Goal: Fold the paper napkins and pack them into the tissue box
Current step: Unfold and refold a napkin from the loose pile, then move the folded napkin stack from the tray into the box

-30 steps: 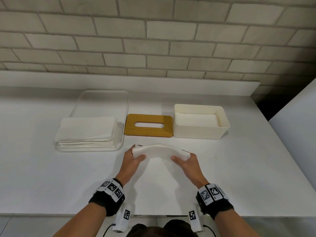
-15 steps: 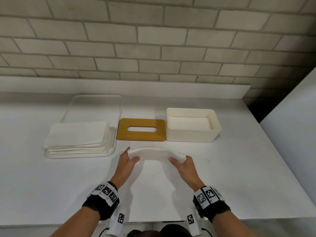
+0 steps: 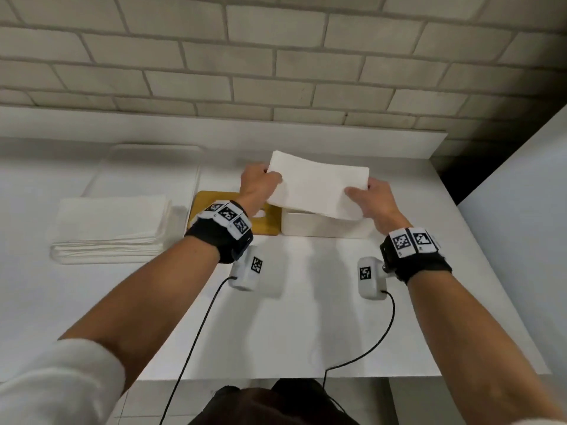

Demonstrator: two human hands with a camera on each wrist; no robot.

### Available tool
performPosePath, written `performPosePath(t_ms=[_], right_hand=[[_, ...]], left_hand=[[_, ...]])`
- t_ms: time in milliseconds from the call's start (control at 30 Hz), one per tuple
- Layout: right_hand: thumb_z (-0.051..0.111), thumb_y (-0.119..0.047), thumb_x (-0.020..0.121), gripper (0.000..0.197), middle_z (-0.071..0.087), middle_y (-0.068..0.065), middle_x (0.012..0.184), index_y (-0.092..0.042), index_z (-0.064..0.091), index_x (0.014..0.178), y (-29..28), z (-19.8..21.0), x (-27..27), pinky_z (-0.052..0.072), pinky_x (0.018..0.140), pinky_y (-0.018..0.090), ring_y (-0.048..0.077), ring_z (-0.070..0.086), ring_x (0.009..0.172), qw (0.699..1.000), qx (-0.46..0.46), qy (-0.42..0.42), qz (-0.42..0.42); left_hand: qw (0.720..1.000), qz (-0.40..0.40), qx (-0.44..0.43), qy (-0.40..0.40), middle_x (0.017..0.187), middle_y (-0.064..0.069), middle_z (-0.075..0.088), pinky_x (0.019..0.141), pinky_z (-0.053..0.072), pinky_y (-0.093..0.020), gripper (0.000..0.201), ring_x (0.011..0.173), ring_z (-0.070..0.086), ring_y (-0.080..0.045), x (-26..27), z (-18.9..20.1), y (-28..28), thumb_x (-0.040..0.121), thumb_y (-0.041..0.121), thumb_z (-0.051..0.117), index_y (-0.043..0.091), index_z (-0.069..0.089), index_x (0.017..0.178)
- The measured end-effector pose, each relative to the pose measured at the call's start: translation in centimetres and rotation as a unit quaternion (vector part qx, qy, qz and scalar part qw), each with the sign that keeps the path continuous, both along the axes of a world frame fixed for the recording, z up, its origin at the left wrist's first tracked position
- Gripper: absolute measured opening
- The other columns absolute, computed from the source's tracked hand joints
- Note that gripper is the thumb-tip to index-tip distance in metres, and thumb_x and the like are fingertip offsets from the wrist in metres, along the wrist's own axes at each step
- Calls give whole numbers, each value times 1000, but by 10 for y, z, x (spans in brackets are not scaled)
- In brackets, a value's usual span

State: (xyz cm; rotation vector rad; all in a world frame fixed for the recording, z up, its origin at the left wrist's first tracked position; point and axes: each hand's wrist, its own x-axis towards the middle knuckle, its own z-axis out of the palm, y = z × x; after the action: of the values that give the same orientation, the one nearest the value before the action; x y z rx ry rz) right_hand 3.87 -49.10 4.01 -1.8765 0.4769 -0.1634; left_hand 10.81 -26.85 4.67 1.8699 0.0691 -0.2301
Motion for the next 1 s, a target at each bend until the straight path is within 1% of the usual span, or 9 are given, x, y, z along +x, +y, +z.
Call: performPosePath(t_ms=[100,200,267,333,567,700,833,900,1000], right_hand=[[61,-4,87,28,67,11,108,-3,67,114,-21,-2,22,52,72,28,23,62,94,996,-75,46,-23],[61,-6,85,27,68,12,111,-2,67,110,-34,-12,35,53,86,34,28,64,101,981,-152,113,-40],[60,-7,83,30,67,16,115,-1,65,112,-38,-17,40,54,90,36,32,64,104,971,-184,148,-44],[59,-8,83,34,63,19,120,-1,62,116,-38,-22,44,52,93,39,35,62,108,960,-215,174,-40],[45,-5,95,38,48,21,136,-1,48,132,-25,-24,44,41,102,41,38,50,124,922,-318,220,24],[44,-2,94,35,48,22,134,2,49,129,-20,-17,39,42,100,41,39,49,123,909,-353,216,38],[41,10,88,35,54,22,123,5,55,119,-11,-8,33,45,90,40,39,54,111,893,-432,120,29],[43,5,89,31,56,20,122,4,59,116,-5,-9,31,45,85,37,37,56,109,888,-440,122,53],[44,-9,94,30,54,19,128,1,53,120,1,-15,27,44,85,35,37,56,113,884,-386,243,104]], left_hand=[[997,-11,78,-4,90,-10,65,70,48,-32,8,89,64,-27,10,0,-32,82,6,58,2,65,81],[989,-2,146,13,105,-15,69,83,55,-35,22,100,66,-32,9,-10,-58,83,5,55,-3,68,100],[983,5,182,30,114,-17,66,90,54,-38,23,105,63,-34,6,-19,-71,85,4,54,-4,64,104],[975,-3,220,34,117,-19,63,92,53,-39,17,108,62,-35,6,-25,-79,87,3,52,-1,60,101],[948,-43,315,34,128,-19,56,93,48,-36,35,116,56,-35,11,-28,-86,90,4,50,-4,52,124],[926,-81,368,-12,129,-20,52,93,45,-35,30,119,53,-36,8,-20,-86,91,1,47,-3,52,120],[896,-121,410,-119,120,-18,56,86,46,-35,27,111,55,-34,1,-13,-90,87,-8,43,-3,57,110],[882,-166,428,-109,121,-17,57,87,47,-36,28,111,56,-34,-4,-15,-94,87,-4,43,-1,56,111],[868,-222,444,-21,128,-17,54,88,48,-36,31,117,55,-35,-7,-23,-93,92,5,44,-1,52,121]])
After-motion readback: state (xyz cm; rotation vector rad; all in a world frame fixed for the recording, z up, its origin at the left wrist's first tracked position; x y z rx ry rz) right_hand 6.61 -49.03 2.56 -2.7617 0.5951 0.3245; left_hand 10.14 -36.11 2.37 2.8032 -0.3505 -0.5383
